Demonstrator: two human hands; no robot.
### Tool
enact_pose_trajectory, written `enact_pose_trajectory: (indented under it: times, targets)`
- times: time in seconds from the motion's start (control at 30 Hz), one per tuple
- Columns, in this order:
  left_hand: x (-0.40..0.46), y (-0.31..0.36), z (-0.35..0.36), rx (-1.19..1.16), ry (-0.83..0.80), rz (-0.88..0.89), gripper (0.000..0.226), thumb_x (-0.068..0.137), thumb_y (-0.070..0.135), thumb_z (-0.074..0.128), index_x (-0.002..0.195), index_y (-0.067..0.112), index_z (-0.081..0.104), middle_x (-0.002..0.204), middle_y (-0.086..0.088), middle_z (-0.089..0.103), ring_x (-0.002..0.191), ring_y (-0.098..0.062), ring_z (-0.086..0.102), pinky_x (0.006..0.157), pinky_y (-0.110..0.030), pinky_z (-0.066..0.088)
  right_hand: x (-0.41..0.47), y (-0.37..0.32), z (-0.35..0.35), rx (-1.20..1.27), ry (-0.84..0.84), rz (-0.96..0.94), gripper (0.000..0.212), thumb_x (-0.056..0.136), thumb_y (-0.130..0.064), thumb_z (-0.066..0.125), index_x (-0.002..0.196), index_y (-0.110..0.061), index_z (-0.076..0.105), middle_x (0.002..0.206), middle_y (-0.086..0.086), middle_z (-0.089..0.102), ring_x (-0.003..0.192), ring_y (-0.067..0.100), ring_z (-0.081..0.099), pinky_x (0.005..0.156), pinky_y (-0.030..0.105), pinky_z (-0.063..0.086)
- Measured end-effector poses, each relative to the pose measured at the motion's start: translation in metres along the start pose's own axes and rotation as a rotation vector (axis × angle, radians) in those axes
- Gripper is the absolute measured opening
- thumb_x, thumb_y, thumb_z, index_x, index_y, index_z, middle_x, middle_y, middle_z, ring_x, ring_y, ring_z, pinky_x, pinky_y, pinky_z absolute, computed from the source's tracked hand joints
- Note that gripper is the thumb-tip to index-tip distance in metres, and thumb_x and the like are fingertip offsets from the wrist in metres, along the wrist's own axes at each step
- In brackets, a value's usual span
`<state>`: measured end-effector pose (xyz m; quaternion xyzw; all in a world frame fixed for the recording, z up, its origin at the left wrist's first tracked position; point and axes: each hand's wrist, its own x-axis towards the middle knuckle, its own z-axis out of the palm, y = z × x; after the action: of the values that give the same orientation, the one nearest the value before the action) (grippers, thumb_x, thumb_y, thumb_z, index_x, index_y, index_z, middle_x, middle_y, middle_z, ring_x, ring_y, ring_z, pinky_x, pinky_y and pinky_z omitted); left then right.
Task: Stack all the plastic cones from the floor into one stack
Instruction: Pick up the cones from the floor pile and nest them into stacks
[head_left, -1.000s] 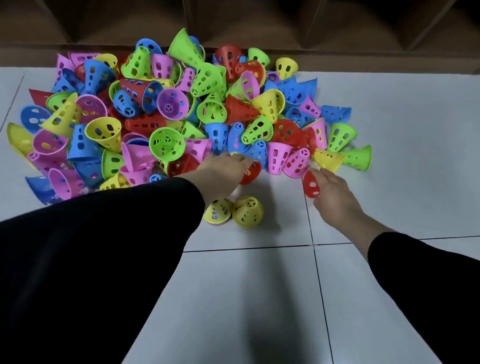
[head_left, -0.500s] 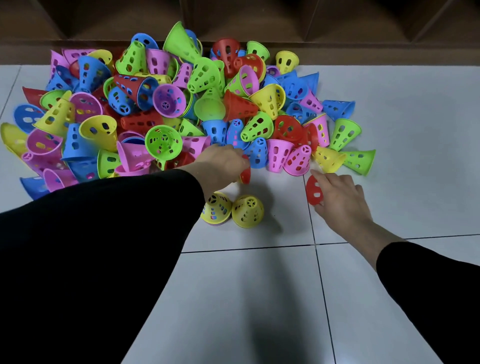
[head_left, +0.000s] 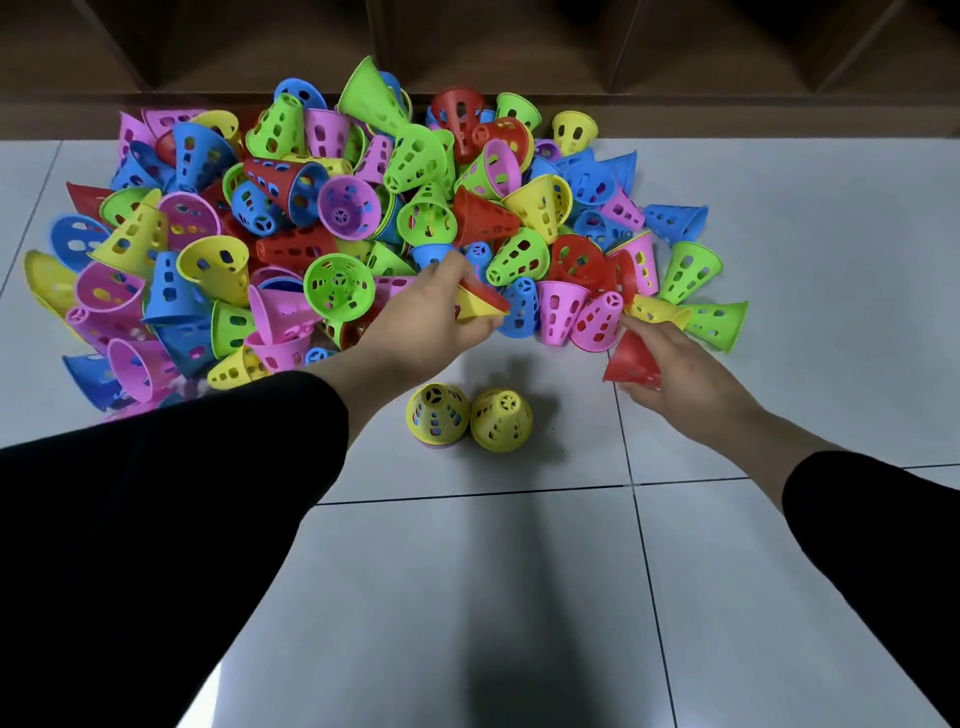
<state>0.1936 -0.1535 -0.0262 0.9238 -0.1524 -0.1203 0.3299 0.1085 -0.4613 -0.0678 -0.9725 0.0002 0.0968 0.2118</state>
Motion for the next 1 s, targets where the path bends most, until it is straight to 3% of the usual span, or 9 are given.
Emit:
enact_pose_trajectory:
  times: [0.13, 0.23, 0.3, 0.4, 0.47, 0.6, 0.73, 0.83, 1.0]
  targets:
    - [-0.023, -0.003, -0.007, -0.009, -0.025, 0.028, 0.055, 0.085, 0.054, 0.069, 0.126, 0.035, 0.038, 0.106, 0.000, 0.061, 0.091, -0.018, 0.061, 0.068, -0.031, 0.043, -0.003, -0.045, -0.011, 0.196, -0.051, -0.032, 0.076, 0.083, -0.044, 0.077, 0.147, -0.040, 0.036, 0.139, -0.008, 0.050, 0.120, 0.008, 0.051, 0.096, 0.023, 0.039]
    - [-0.040, -0.009, -0.024, 0.055, -0.009, 0.034, 0.069, 0.082, 0.054, 0.073, 0.133, 0.034, 0.032, 0.117, -0.004, 0.063, 0.099, -0.025, 0.063, 0.075, -0.036, 0.050, -0.009, -0.078, -0.022, 0.223, -0.061, -0.078, 0.061, 0.077, -0.049, 0.081, 0.126, -0.040, 0.045, 0.116, -0.019, 0.055, 0.110, 0.003, 0.053, 0.094, 0.027, 0.044]
    - [-0.050, -0.015, -0.038, 0.120, -0.015, 0.050, 0.066, 0.080, 0.053, 0.075, 0.128, 0.031, 0.034, 0.113, -0.003, 0.065, 0.091, -0.023, 0.062, 0.073, -0.038, 0.053, -0.012, -0.097, -0.029, 0.113, -0.083, -0.172, 0.053, 0.077, -0.049, 0.078, 0.122, -0.036, 0.052, 0.109, -0.021, 0.055, 0.101, 0.003, 0.054, 0.098, 0.034, 0.045]
    - [-0.064, -0.022, -0.055, 0.278, -0.075, 0.137, 0.062, 0.079, 0.051, 0.075, 0.126, 0.031, 0.040, 0.112, 0.000, 0.066, 0.082, -0.016, 0.056, 0.067, -0.030, 0.047, -0.012, -0.116, -0.032, 0.018, -0.124, -0.298, 0.050, 0.081, -0.046, 0.074, 0.125, -0.027, 0.059, 0.115, -0.012, 0.055, 0.099, 0.009, 0.058, 0.090, 0.030, 0.047]
    - [-0.072, -0.026, -0.059, 0.387, -0.145, 0.197, 0.061, 0.079, 0.052, 0.073, 0.127, 0.032, 0.042, 0.113, -0.002, 0.064, 0.088, -0.022, 0.060, 0.070, -0.034, 0.052, -0.011, -0.126, -0.025, -0.060, -0.160, -0.331, 0.051, 0.082, -0.045, 0.074, 0.127, -0.025, 0.060, 0.117, -0.007, 0.055, 0.100, 0.014, 0.059, 0.085, 0.025, 0.043]
    - [-0.074, -0.025, -0.044, 0.509, -0.257, 0.219, 0.059, 0.083, 0.045, 0.072, 0.134, 0.024, 0.050, 0.118, -0.006, 0.060, 0.101, -0.025, 0.061, 0.078, -0.033, 0.051, -0.011, -0.140, 0.001, -0.156, -0.228, -0.277, 0.054, 0.082, -0.042, 0.075, 0.129, -0.024, 0.054, 0.115, -0.001, 0.055, 0.106, 0.021, 0.057, 0.089, 0.035, 0.048]
    - [-0.077, -0.019, -0.021, 0.443, -0.241, 0.153, 0.059, 0.083, 0.034, 0.076, 0.133, 0.017, 0.050, 0.122, -0.009, 0.054, 0.107, -0.029, 0.059, 0.084, -0.036, 0.050, -0.016, -0.143, 0.024, -0.153, -0.194, -0.190, 0.050, 0.083, -0.038, 0.075, 0.123, -0.021, 0.051, 0.115, 0.003, 0.055, 0.108, 0.026, 0.053, 0.091, 0.038, 0.046]
    - [-0.081, -0.015, -0.005, 0.420, -0.223, 0.176, 0.045, 0.085, 0.025, 0.072, 0.125, 0.016, 0.054, 0.116, -0.007, 0.052, 0.102, -0.030, 0.057, 0.082, -0.037, 0.048, -0.019, -0.142, 0.035, -0.103, -0.139, -0.175, 0.042, 0.090, -0.035, 0.069, 0.128, -0.019, 0.056, 0.121, 0.004, 0.056, 0.111, 0.027, 0.051, 0.097, 0.039, 0.043]
    - [-0.084, -0.018, 0.011, 0.383, -0.201, 0.111, 0.033, 0.089, 0.010, 0.056, 0.122, 0.015, 0.054, 0.108, -0.007, 0.057, 0.101, -0.032, 0.057, 0.081, -0.038, 0.045, -0.020, -0.146, 0.036, -0.076, -0.101, -0.184, 0.048, 0.095, -0.051, 0.055, 0.136, -0.025, 0.055, 0.130, -0.003, 0.056, 0.118, 0.023, 0.049, 0.101, 0.041, 0.043]
